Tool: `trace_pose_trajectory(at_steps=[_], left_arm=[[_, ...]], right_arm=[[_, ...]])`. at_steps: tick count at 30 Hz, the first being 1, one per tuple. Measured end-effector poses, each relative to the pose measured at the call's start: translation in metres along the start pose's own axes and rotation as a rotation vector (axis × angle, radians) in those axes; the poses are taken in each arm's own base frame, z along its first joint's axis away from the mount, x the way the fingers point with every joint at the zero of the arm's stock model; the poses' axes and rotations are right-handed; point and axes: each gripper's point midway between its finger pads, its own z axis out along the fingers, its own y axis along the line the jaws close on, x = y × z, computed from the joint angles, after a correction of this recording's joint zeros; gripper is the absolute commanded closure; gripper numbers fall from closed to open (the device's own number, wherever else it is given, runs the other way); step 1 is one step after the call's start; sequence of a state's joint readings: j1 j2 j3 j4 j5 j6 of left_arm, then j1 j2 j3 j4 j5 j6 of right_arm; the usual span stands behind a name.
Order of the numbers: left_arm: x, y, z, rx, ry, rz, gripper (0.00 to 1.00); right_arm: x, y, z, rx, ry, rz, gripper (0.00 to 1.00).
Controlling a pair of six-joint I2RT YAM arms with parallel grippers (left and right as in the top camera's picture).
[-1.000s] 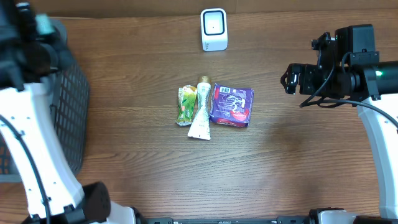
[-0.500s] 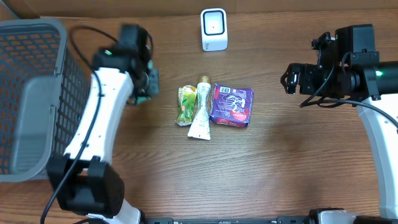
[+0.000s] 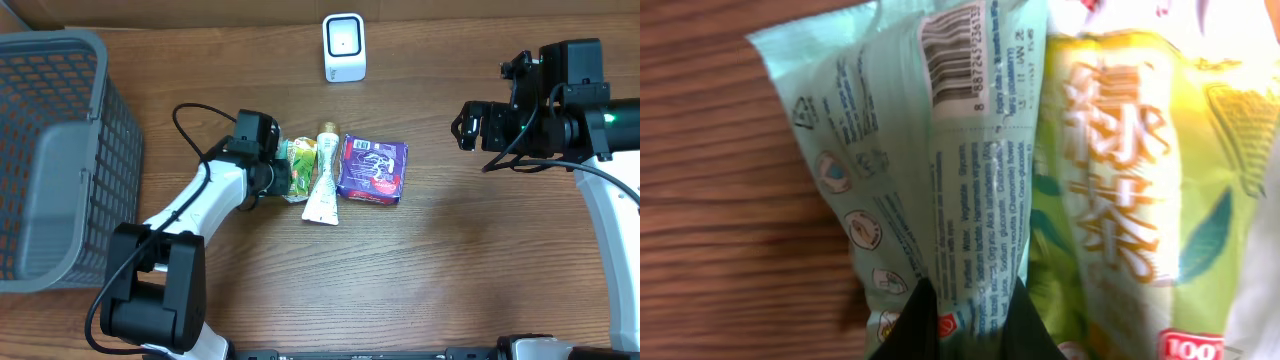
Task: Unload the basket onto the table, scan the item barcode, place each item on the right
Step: 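Place the mint-green wipes pack left of the tea pouch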
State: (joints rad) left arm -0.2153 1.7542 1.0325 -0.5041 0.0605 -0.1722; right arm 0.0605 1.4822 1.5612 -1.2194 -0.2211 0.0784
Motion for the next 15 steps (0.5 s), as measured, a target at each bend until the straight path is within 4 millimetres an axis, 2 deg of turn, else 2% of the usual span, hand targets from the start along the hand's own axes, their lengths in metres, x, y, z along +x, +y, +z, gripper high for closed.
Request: trace_pose_trajectory(at_steps=[1,5,7,10,13,15], left_arm=[[-0.001,-0.002,0.001,0.002,-0.007,0.005,0.8],[-0.004,-0.014,0.002,0.023,-0.028,0.04,0.36],[-0.004,-0.019,0.002,0.035,-0.031,0.058,0.21],[0.004,-0.028,0.001,0.055,0.001,0.075,0.06],[0.013,-0.026,-0.009,0.043,0.079,0.066,0.03],[0.008,-0.024,-0.024,0.033,0.11,0.054,0.03]], right_arm=[[0.0,0.0,0.0,0.0,0.0,0.0,0.0],[0.0,0.0,0.0,0.0,0.0,0.0,0.0],[0.0,0.0,0.0,0.0,0.0,0.0,0.0],[0.0,0.002,0.0,-0.013,0.002,0.0,0.0],[0.001,0.007,0.0,-0.042,0.006,0.0,0.0],[0.002,0.01,0.001,-0.059,0.012,0.001,0.0]])
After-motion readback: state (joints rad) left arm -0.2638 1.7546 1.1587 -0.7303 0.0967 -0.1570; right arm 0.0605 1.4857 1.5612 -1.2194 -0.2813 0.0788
